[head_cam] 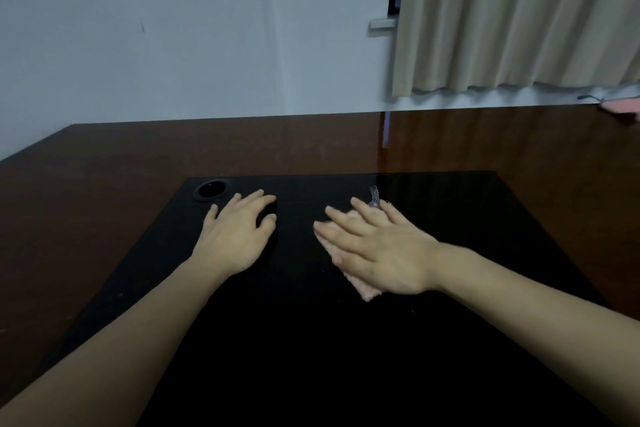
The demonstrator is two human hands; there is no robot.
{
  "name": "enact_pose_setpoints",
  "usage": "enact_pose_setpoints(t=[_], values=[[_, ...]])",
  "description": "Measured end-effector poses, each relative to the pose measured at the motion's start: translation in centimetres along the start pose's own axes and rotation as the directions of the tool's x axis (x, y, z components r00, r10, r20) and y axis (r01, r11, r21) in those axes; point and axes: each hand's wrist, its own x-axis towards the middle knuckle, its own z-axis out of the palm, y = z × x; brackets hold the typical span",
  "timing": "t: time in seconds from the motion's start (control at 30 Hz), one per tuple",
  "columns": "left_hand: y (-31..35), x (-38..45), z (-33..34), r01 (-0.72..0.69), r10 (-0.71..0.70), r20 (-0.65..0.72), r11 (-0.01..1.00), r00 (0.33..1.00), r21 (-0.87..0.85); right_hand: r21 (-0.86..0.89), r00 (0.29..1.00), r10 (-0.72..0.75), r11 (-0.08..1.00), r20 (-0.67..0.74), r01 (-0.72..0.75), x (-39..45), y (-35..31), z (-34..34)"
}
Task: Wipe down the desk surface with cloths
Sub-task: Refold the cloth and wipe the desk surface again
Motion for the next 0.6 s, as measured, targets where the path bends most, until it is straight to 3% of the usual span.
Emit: enact_pose_setpoints(t=[0.17,0.43,0.6], values=[[-0.1,-0.3,0.2,-0.003,0.003,-0.013,1.000,1.000,0.011,0.005,1.000,-0.015,1.000,0.001,0.015,-1.5,0.0,0.3],[0.0,0.1,0.2,0.009,-0.009,-0.009,1.000,1.000,0.012,0.020,0.973,0.217,0.976,-0.074,-0.216,5.7,4.5,-1.6],[0.0,0.0,0.1,0.008,-0.007,-0.011,1.000,1.000,0.006,0.015,0.969,0.234,0.972,-0.082,-0.234,7.1,4.8,-1.8]])
